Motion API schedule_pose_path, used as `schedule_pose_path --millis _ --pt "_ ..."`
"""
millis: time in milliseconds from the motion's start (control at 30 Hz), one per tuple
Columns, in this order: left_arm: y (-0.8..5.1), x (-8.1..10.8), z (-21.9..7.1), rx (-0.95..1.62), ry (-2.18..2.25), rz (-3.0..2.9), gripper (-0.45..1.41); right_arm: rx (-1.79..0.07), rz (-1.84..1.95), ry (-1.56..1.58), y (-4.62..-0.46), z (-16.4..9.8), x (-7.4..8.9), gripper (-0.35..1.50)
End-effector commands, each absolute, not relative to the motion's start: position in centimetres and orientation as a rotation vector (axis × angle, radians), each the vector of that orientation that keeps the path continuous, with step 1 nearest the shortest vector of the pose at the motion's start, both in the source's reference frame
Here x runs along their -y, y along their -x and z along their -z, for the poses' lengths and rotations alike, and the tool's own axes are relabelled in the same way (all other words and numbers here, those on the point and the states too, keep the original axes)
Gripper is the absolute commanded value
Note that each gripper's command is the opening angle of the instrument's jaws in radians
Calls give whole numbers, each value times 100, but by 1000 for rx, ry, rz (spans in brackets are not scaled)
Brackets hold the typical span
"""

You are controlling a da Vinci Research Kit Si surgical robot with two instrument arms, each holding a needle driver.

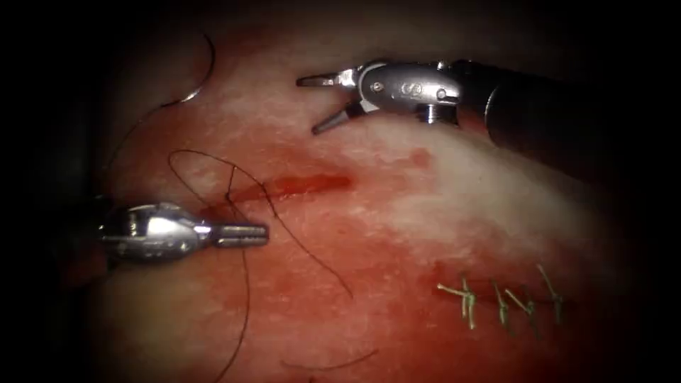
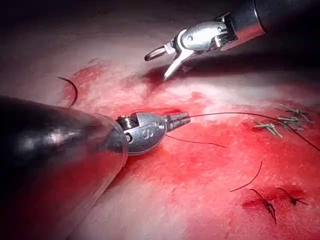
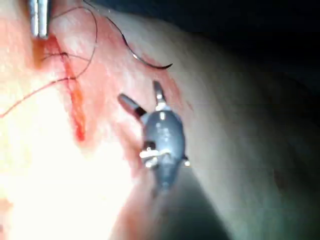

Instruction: Wound Closure

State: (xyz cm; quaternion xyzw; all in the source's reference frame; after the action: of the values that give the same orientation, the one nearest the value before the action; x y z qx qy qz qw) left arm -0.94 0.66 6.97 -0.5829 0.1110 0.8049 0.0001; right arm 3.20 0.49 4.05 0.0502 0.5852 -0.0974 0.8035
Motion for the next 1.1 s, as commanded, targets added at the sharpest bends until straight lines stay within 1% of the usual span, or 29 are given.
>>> schedule_pose_path --millis 33,333,567,833,1100 --pt "103 -68 -705 -360 1840 -2566 -45 -1263 174 -159 -330 -410 -47 -35" --pt "138 -74 -706 -366 1807 -2731 -45 -1304 65 -300 -357 -426 -35 -35" --pt "180 -78 -708 -357 1798 -2834 -45 -1345 11 -425 -381 -446 -21 -35" --pt "190 -74 -714 -340 1800 -2886 -45 -1362 -15 -624 -400 -451 -5 -35" --pt "205 -67 -735 -319 1811 -2938 -45 -1373 -32 -799 -440 -435 1 -35"
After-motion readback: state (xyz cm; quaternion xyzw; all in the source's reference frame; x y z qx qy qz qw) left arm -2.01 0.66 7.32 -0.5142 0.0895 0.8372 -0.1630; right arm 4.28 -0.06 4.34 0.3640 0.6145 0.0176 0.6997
